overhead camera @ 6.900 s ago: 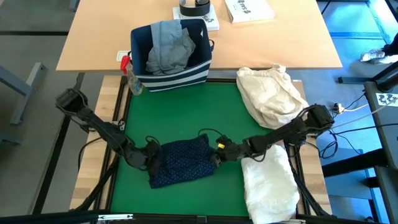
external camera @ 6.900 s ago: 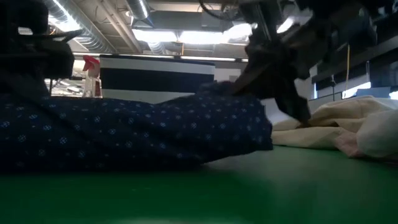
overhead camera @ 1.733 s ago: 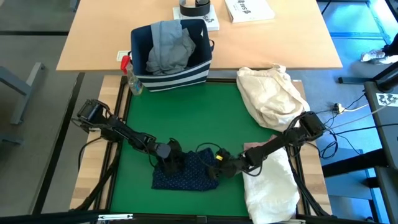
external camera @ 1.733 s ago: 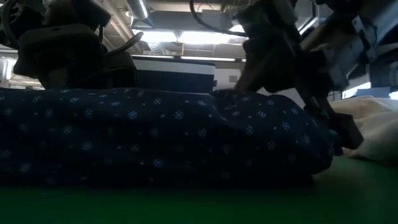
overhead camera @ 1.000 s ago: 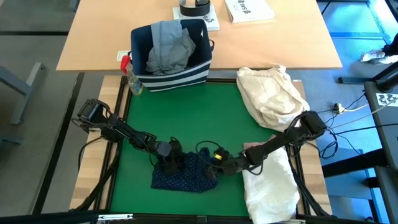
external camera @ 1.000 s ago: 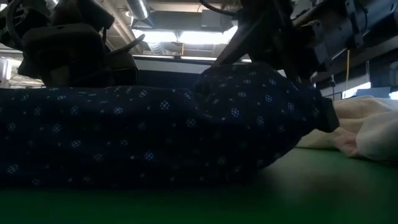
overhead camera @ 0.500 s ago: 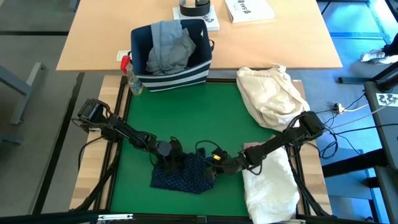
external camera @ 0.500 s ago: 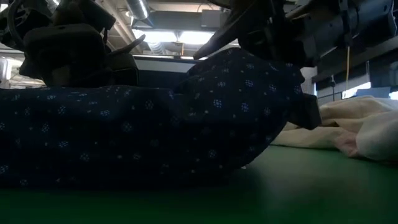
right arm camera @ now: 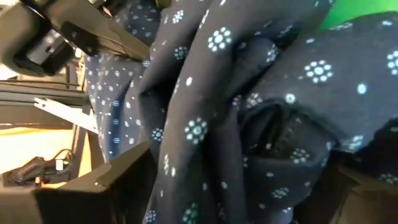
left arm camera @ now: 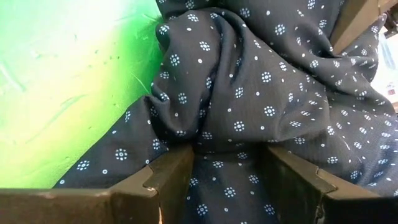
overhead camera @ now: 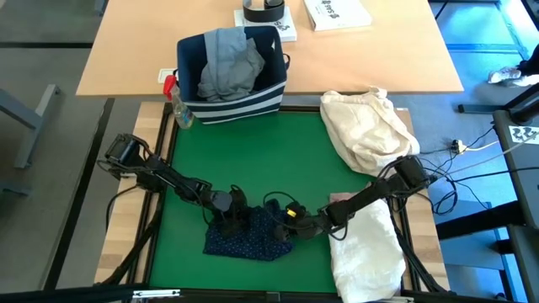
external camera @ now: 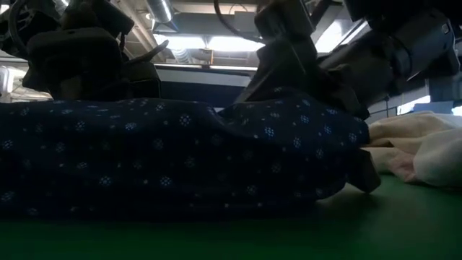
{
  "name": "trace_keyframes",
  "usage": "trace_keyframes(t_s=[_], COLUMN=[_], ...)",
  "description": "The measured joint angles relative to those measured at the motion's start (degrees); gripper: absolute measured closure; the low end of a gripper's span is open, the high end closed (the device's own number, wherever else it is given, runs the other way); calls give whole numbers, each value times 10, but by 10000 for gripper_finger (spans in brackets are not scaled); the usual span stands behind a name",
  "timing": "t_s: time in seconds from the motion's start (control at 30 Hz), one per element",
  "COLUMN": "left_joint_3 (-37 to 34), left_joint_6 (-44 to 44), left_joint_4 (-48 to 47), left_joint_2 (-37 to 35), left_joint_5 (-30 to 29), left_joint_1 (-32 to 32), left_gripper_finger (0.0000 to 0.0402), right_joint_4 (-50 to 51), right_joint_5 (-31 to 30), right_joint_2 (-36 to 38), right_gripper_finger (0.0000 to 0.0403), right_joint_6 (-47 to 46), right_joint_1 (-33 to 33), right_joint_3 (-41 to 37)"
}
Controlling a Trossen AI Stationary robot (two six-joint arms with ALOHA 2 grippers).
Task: Fold laundry
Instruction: Stack the blue polo on top of the white polo
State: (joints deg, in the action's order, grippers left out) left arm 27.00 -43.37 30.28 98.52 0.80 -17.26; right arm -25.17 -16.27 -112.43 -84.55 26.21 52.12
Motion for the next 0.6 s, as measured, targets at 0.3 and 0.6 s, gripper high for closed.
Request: trace_keyframes(t_s=[0.3, 0.6], left_joint_3=[0, -3], left_joint_6=[0, -33], left_joint_4=[0, -48], left_joint_2=[0, -97], left_joint_5=[0, 47], left_joint_1=[0, 5], left_gripper_finger=[212, 211], right_joint_4=[-14, 14], right_joint_5=[-8, -26], right_joint_2=[-2, -2], right_gripper_finger=[189, 361], right_joint_6=[19, 27], right_joint_1=[0, 0], right_joint_3=[0, 0])
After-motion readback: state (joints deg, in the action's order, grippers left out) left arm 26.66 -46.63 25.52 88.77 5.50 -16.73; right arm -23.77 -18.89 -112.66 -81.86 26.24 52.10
